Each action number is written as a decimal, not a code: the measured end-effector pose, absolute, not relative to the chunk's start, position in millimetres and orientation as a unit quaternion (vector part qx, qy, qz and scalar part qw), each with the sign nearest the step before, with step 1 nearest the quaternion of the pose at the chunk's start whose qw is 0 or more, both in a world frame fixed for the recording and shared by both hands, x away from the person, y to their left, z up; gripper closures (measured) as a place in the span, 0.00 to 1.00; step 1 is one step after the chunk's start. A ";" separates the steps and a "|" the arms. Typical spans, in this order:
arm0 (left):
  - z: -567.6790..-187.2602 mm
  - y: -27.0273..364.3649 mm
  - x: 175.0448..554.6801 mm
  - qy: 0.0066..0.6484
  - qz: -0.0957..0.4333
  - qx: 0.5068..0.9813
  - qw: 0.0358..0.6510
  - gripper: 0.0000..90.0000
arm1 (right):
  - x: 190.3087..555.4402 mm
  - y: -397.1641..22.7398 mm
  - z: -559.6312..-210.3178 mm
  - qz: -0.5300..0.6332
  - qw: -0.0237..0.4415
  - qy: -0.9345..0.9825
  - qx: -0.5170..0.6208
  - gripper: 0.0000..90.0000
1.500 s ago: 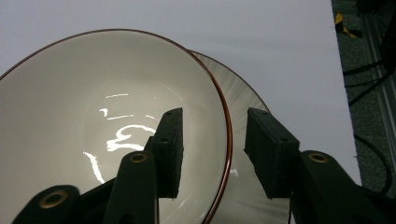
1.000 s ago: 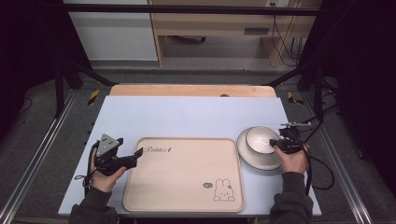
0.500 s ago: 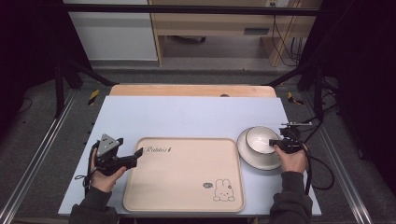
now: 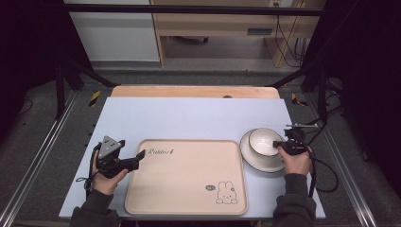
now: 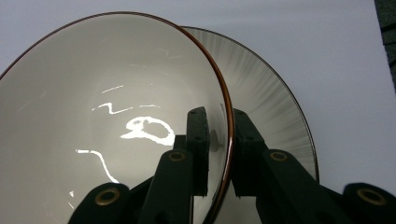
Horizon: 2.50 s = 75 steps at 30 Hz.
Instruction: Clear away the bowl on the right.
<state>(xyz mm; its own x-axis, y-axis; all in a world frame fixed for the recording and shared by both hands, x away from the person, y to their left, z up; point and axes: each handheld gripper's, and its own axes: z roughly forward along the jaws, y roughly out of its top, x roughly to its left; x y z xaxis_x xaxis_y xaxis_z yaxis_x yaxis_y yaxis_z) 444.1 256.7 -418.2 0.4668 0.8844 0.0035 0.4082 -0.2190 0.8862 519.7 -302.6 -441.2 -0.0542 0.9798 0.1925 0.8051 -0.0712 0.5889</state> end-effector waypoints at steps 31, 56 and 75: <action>-418.2 256.8 444.1 0.441 0.269 0.733 0.443 0.17 | 518.1 -301.0 -438.1 0.288 0.167 0.660 0.674 0.92; -417.5 256.7 443.8 0.440 0.270 0.733 0.443 0.17 | 515.2 -293.7 -431.4 0.285 0.189 0.664 0.665 0.92; -415.7 258.3 444.3 0.443 0.270 0.730 0.446 0.17 | 510.6 -284.9 -422.7 0.282 0.210 0.670 0.654 0.91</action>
<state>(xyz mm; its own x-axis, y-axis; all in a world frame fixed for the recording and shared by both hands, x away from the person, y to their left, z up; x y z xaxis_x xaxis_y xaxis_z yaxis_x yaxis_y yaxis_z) 444.3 258.3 -415.7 0.4624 0.8867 -0.0017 0.4055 -0.2098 0.8897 510.6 -284.9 -422.7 -0.0567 0.9945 0.0877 0.7576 -0.0143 0.6525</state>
